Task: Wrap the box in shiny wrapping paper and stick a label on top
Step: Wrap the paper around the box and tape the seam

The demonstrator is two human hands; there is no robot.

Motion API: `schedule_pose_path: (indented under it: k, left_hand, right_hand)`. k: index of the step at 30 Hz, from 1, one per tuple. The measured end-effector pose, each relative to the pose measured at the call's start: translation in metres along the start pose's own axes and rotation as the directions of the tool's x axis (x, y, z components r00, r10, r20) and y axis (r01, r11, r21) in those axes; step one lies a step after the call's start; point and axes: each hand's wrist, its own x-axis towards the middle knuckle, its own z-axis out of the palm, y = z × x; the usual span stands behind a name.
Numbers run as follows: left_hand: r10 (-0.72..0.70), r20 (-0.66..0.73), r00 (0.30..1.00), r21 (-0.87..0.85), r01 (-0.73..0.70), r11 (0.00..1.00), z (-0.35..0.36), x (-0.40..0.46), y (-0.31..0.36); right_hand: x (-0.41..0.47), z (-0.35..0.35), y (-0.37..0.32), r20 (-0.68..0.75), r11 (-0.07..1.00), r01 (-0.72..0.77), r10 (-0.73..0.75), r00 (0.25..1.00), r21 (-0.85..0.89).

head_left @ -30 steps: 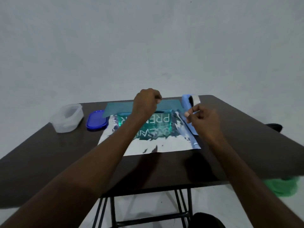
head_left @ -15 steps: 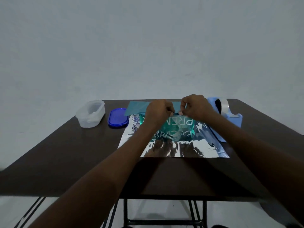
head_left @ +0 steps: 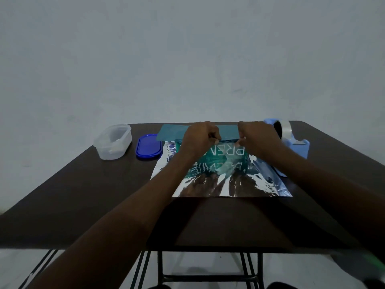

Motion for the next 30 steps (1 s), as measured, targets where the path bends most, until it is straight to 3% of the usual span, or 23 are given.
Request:
schedule_pose_path:
  k: [5, 10, 17, 23, 28, 30]
  left_hand:
    - [-0.002, 0.007, 1.000, -0.005, 0.002, 1.000, 0.000, 0.000, 0.002]
    - [0.005, -0.016, 1.000, 0.006, -0.005, 1.000, 0.001, 0.000, 0.001]
    - [-0.024, 0.013, 1.000, -0.012, 0.024, 1.000, 0.001, 0.000, 0.001]
    - [-0.024, 0.024, 0.999, -0.058, 0.025, 0.998, -0.001, 0.001, -0.003]
    - [-0.019, 0.000, 1.000, -0.029, 0.019, 0.999, 0.001, 0.001, -0.003]
    - [-0.012, 0.007, 1.000, -0.009, 0.012, 1.000, 0.003, 0.003, -0.004]
  right_hand:
    - [-0.006, -0.008, 0.005, -0.016, 0.986, -0.028, 0.025, 1.000, -0.165]
    - [-0.007, -0.019, -0.018, -0.219, 0.998, 0.016, -0.004, 0.976, 0.056]
    - [-0.001, 0.014, -0.017, -0.155, 0.965, 0.027, 0.014, 0.988, 0.260]
    - [-0.005, 0.018, 0.005, -0.112, 0.987, -0.018, 0.036, 0.993, 0.158]
    - [0.011, 0.007, -0.028, -0.189, 0.961, 0.008, 0.046, 0.981, 0.277]
    - [0.014, 0.012, -0.038, -0.132, 0.964, 0.010, 0.026, 0.991, 0.264]
